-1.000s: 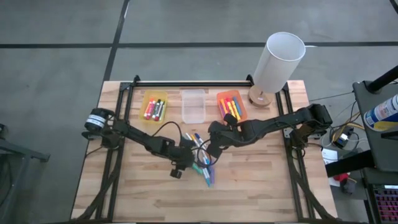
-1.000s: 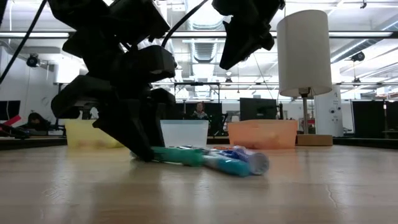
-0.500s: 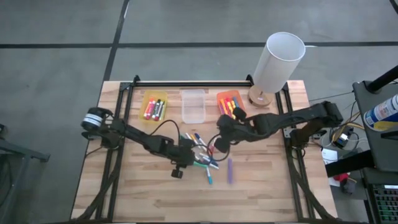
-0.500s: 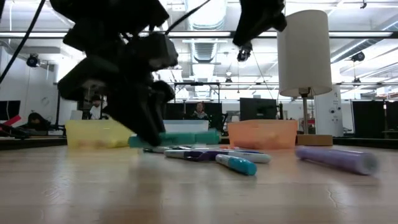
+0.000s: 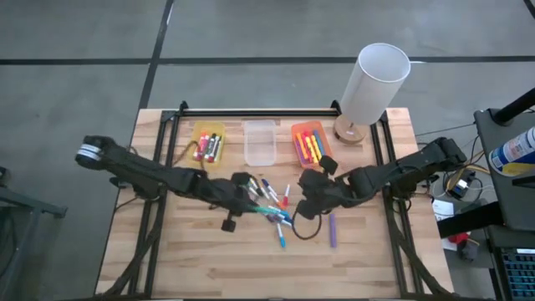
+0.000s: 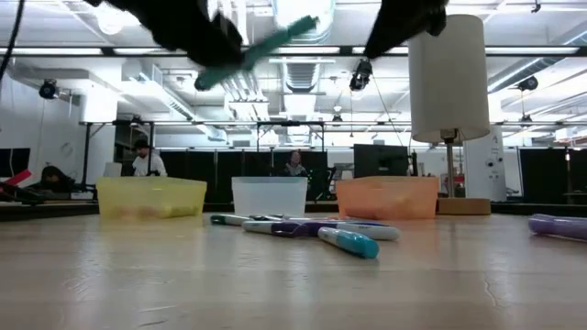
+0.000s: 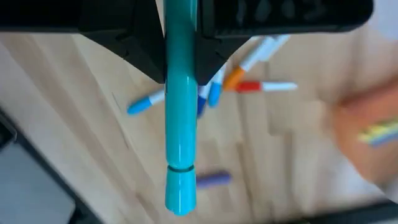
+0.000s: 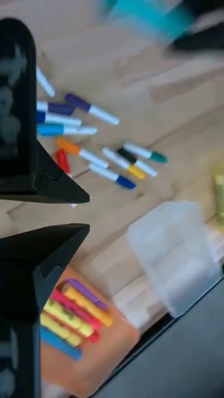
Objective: Pick & Place Markers
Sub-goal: Put the large light blue highlighter pen into the orange bin
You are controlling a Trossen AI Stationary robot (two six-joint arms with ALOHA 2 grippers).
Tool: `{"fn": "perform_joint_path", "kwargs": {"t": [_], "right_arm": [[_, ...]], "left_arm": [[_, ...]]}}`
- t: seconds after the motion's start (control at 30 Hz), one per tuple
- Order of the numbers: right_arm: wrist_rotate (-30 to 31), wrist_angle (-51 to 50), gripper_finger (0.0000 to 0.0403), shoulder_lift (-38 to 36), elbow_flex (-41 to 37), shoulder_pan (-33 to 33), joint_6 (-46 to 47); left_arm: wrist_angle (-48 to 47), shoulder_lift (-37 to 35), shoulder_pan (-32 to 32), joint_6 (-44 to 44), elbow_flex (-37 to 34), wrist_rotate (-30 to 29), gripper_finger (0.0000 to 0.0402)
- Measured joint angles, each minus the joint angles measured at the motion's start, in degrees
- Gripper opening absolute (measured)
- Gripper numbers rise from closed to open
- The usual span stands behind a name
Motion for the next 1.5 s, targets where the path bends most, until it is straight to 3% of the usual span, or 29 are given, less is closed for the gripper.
{"fn": "perform_joint_path", "kwargs": {"t": [0.2, 0.33, 0.47, 0.8, 1.23, 1.5], "right_arm": [[-3.08, 2.67, 0.0057, 1.94, -3.02, -0.13, 3.16], [-7.54, 15.49, 0.0068, 3.00, -4.68, -0.13, -1.18], [-14.38, 30.04, 0.0103, 4.14, -5.80, -0.13, -7.97], [-12.92, 51.19, 0.0198, 6.01, -7.70, -0.13, -25.14], [-12.48, 68.03, 0.0203, 7.01, -10.49, -0.16, -32.53], [-14.94, 70.31, 0.0178, 6.98, -10.67, -0.16, -33.79]], "left_arm": [[-0.28, -9.31, -0.04, 0.60, -0.02, -1.62, 0.0056], [-0.49, -13.05, -0.11, 0.79, -0.02, -1.61, 0.0057], [-1.02, -15.44, -0.09, 1.20, -0.02, -1.63, 0.0057], [-0.30, -15.08, -0.09, 0.94, -0.17, -1.59, 0.0057], [3.62, -14.30, -0.04, 0.76, -1.07, -0.98, 0.0058], [3.55, -14.24, -0.07, 0.76, -1.07, -0.98, 0.0058]]}}
